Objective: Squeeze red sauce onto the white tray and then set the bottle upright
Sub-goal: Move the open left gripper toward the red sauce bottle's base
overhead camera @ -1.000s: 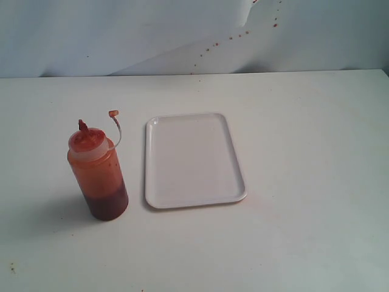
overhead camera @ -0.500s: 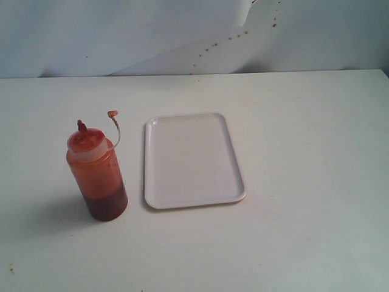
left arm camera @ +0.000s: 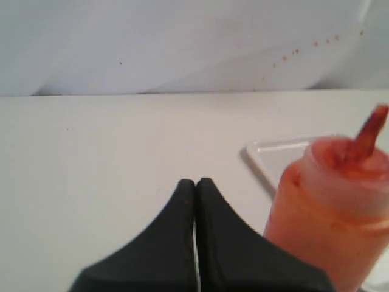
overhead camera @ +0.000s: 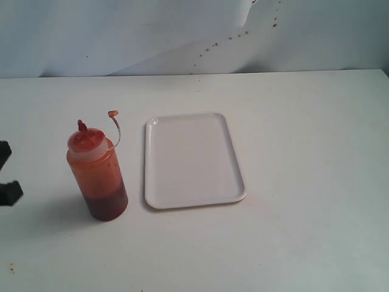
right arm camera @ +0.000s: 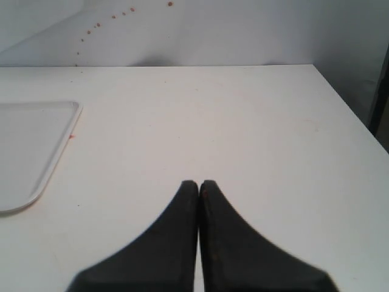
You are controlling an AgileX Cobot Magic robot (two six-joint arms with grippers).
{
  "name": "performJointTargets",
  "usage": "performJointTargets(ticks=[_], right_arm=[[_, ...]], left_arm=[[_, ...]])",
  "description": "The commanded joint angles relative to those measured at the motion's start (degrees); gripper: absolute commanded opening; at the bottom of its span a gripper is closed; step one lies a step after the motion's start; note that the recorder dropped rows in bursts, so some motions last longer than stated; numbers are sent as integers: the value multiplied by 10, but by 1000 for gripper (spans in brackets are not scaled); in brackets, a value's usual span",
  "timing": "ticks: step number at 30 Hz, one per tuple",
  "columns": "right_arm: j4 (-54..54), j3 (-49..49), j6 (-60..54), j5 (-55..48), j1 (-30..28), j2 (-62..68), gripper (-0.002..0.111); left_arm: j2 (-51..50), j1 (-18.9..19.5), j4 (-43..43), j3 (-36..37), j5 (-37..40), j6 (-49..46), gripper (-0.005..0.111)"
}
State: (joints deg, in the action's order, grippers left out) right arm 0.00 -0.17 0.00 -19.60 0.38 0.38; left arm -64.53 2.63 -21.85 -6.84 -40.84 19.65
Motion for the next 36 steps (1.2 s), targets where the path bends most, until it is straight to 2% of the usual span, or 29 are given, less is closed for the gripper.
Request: performJointTargets(ticks=[1, 3, 8, 11, 14, 16, 19, 21, 27, 36], right_arm=[[0, 2, 0, 2, -4, -4, 0], [0, 2, 0, 2, -4, -4, 0], [0, 2, 0, 2, -4, -4, 0], [0, 2, 0, 2, -4, -4, 0], [0, 2, 0, 2, -4, -4, 0], [0, 2, 0, 2, -4, -4, 0], [0, 2, 0, 2, -4, -4, 0], [0, 2, 0, 2, -4, -4, 0], [0, 2, 0, 2, -4, -4, 0], [0, 2, 0, 2, -4, -4, 0]], left_arm=[[-53, 1, -9, 27, -48, -79, 0], [-65, 1, -23, 29, -48, -79, 0], [-92, 1, -126, 29, -40, -72, 0], [-116, 1, -134, 29, -39, -65, 0], [-162, 1, -226, 23, 19, -80, 0], [-193, 1, -243, 16, -35, -80, 0], [-241, 1, -216, 11, -61, -85, 0], [-269, 1, -215, 11, -109, -129, 0], [-329, 1, -211, 11, -170, -227, 0], [-420, 1, -193, 11, -235, -308, 0]])
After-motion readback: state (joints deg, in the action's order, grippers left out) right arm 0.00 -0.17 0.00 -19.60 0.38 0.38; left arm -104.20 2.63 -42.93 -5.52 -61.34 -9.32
